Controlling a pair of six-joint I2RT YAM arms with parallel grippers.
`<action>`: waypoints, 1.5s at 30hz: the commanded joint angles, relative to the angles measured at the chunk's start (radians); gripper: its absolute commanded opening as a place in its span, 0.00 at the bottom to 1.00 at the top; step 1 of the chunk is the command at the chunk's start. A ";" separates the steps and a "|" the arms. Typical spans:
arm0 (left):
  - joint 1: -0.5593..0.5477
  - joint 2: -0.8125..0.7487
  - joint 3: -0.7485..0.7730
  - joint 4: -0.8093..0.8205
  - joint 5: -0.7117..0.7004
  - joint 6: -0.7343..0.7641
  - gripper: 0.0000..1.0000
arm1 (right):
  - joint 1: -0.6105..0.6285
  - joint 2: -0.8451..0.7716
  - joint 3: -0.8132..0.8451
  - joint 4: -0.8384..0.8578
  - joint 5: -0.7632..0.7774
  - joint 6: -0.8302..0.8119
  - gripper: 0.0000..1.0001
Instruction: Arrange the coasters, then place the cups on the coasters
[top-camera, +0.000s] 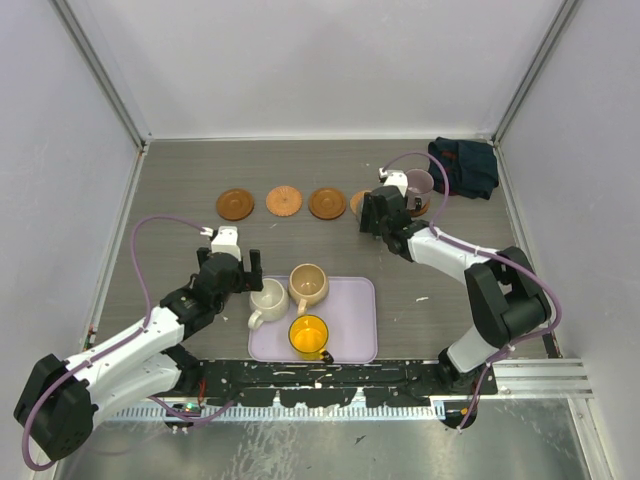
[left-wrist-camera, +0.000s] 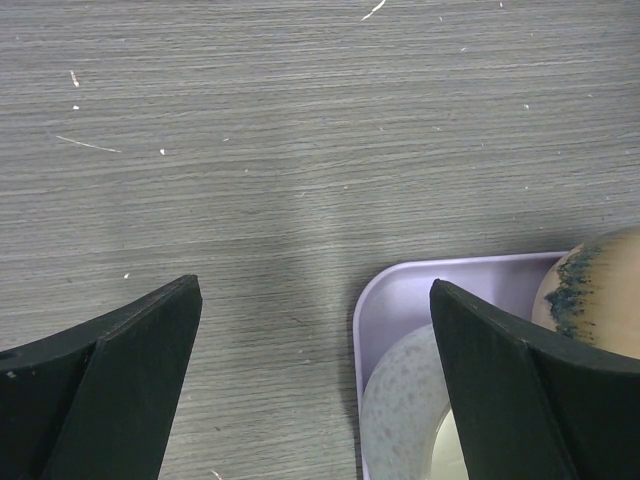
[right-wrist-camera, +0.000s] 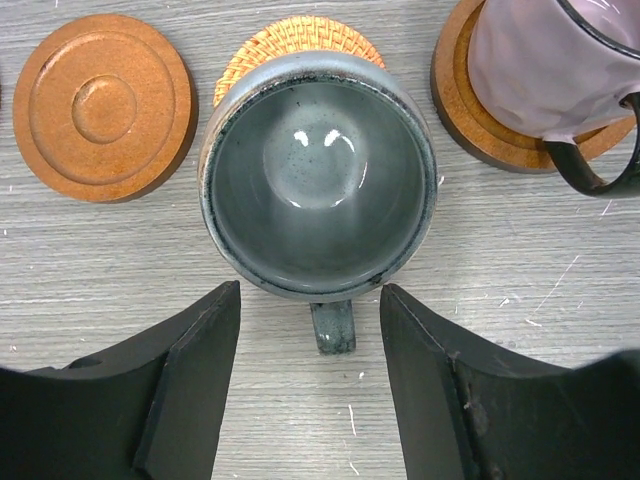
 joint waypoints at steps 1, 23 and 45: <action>0.004 -0.011 -0.005 0.027 0.000 -0.008 0.98 | 0.005 0.005 0.005 0.009 -0.001 0.030 0.63; 0.003 -0.011 0.002 0.016 -0.002 -0.005 0.98 | 0.005 0.144 0.016 0.037 0.023 0.045 0.56; 0.003 0.003 -0.006 0.023 0.007 -0.007 0.98 | 0.011 0.170 -0.012 0.202 0.098 0.048 0.40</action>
